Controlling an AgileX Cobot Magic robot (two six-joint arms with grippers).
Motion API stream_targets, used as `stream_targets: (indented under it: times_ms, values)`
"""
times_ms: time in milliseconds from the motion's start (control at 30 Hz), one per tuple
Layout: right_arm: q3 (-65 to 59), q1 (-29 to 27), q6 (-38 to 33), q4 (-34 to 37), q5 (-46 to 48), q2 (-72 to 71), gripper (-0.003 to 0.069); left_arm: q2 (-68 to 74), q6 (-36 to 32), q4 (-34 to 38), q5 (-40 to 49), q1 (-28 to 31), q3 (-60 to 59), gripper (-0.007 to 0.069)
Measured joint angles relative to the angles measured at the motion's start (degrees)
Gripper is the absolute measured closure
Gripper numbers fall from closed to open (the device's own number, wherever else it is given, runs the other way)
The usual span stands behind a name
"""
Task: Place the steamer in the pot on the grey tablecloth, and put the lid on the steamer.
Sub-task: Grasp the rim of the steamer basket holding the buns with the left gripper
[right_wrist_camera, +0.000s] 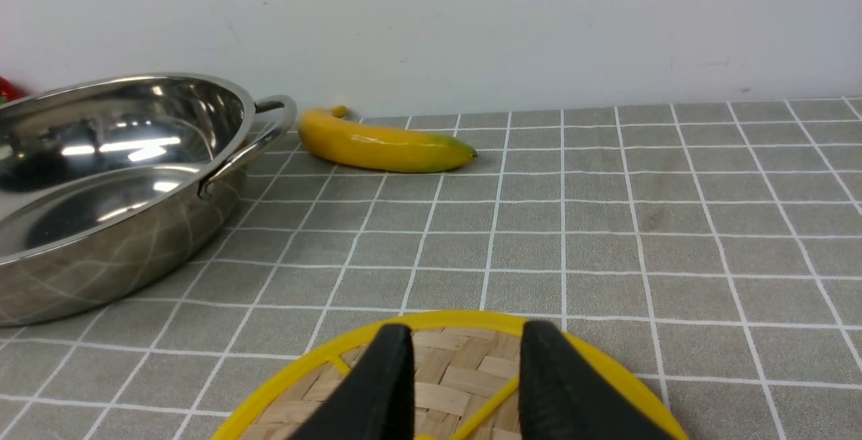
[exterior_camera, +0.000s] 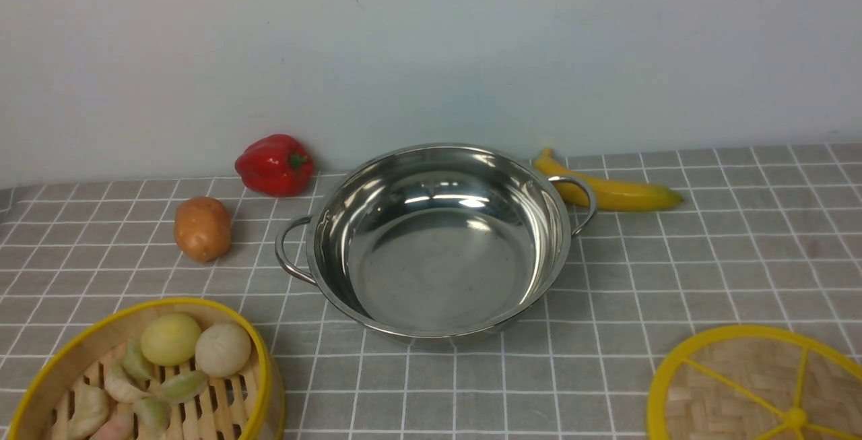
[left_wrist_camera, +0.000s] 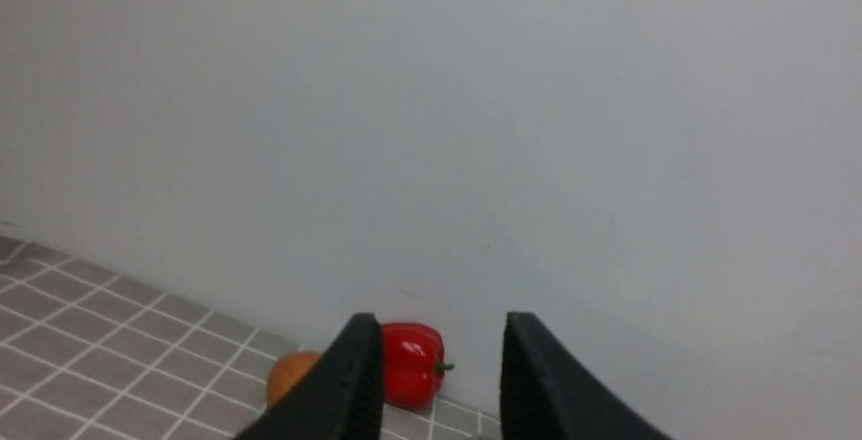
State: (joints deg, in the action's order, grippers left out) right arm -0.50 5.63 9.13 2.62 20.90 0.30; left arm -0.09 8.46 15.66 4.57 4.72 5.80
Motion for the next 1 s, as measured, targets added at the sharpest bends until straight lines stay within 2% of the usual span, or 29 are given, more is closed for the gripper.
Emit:
stream_targets:
  times_ms: [133,167,200,267,300,367,500,600,733,1000]
  values:
    - [0.0,0.0,0.0,0.0,0.0,0.0,0.0417,1.01,-2.26,0.0,12.18,0.0,7.29,0.0382]
    - [0.0,0.0,0.0,0.0,0.0,0.0,0.0417,3.02,-5.65,-0.06,18.86,0.0,11.97,0.0382]
    - [0.0,0.0,0.0,0.0,0.0,0.0,0.0417,3.31,-5.65,-0.06,19.62,0.0,11.97,0.0382]
    - [0.0,0.0,0.0,0.0,0.0,0.0,0.0417,7.99,-13.75,-0.18,29.39,0.0,18.8,0.0382]
    - [0.0,0.0,0.0,0.0,0.0,0.0,0.0417,8.39,-14.4,-0.18,30.8,0.0,19.27,0.0382]
    - [0.0,0.0,0.0,0.0,0.0,0.0,0.0417,13.06,-22.1,-0.2,38.15,0.0,24.37,0.0382]
    - [0.0,0.0,0.0,0.0,0.0,0.0,0.0417,23.53,-33.1,0.41,48.65,0.0,30.31,0.0382]
    - [0.0,0.0,0.0,0.0,0.0,0.0,0.0417,29.6,-37.13,1.04,52.11,0.0,32.27,0.0382]
    - [0.0,0.0,0.0,0.0,0.0,0.0,0.0417,40.6,-39.14,2.95,55.13,0.0,34.5,0.0382]
    - [0.0,0.0,0.0,0.0,0.0,0.0,0.0417,57.89,-43.8,4.25,55.18,0.0,36.57,0.0382]
